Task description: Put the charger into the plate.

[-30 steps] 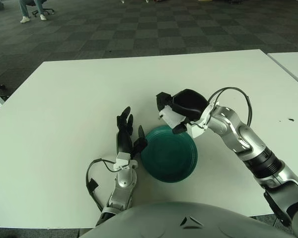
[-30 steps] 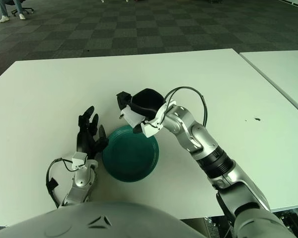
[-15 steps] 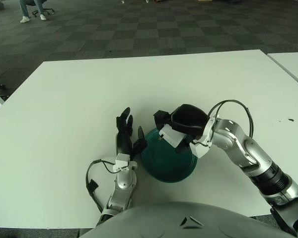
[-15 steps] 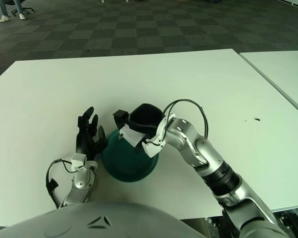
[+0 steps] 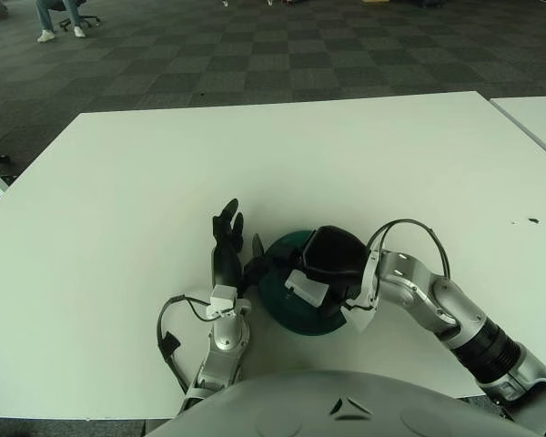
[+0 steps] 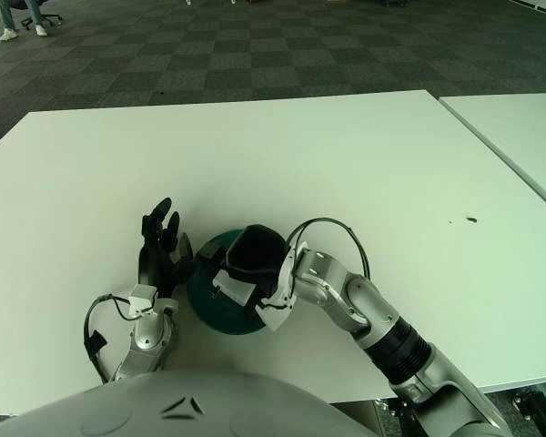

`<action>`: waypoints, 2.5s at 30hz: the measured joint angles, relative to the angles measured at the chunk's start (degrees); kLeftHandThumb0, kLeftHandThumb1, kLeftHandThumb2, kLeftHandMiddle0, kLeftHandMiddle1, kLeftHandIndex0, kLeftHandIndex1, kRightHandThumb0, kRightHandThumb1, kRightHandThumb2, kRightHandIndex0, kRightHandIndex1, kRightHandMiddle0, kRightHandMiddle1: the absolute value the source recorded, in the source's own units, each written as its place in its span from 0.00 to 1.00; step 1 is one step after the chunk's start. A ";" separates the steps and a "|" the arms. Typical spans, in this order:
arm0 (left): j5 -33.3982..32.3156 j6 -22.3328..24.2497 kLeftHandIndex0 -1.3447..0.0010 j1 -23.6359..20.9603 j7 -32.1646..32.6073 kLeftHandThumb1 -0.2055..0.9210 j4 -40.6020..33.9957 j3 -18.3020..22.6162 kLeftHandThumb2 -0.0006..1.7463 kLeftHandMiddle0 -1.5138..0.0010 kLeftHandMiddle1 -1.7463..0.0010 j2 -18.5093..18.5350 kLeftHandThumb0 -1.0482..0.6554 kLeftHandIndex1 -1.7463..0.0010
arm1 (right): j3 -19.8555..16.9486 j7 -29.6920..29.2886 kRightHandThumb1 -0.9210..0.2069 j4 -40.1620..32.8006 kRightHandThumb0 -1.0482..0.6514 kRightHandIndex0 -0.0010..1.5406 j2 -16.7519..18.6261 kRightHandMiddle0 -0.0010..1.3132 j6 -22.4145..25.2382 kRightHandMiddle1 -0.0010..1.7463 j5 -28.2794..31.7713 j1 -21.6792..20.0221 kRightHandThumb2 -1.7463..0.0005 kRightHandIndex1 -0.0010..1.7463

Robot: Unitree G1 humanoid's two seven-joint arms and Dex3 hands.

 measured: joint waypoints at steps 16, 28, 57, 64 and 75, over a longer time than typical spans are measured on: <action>-1.11 0.71 0.98 1.06 -3.59 1.00 -0.63 1.80 0.54 0.71 0.99 -0.09 0.14 0.54 | -0.31 -6.31 0.02 3.84 0.24 0.26 0.06 0.13 -2.51 0.87 -4.67 0.25 0.66 0.97; 1.23 1.73 0.95 0.92 -2.39 1.00 -0.90 4.48 0.55 0.73 1.00 -0.03 0.15 0.52 | -0.82 -11.46 0.00 6.66 0.11 0.19 -1.16 0.01 -4.25 0.62 -8.22 -0.27 0.55 0.44; -5.63 1.75 0.94 7.50 -11.55 1.00 -6.92 6.79 0.55 0.79 1.00 -0.66 0.12 0.54 | -5.59 10.61 0.00 -0.11 0.00 0.00 1.07 0.00 7.20 0.00 6.09 -0.72 0.46 0.00; -1.68 -0.99 0.95 8.57 -10.56 1.00 -6.73 6.56 0.56 0.80 1.00 -0.80 0.10 0.54 | -8.67 10.36 0.00 -2.01 0.00 0.00 4.10 0.00 11.36 0.00 13.73 2.47 0.44 0.00; -0.04 0.25 0.93 12.55 -10.69 1.00 -9.66 5.66 0.56 0.80 0.99 -1.61 0.08 0.53 | -22.49 4.07 0.00 -11.43 0.05 0.09 10.79 0.05 23.54 0.03 30.56 14.91 0.44 0.02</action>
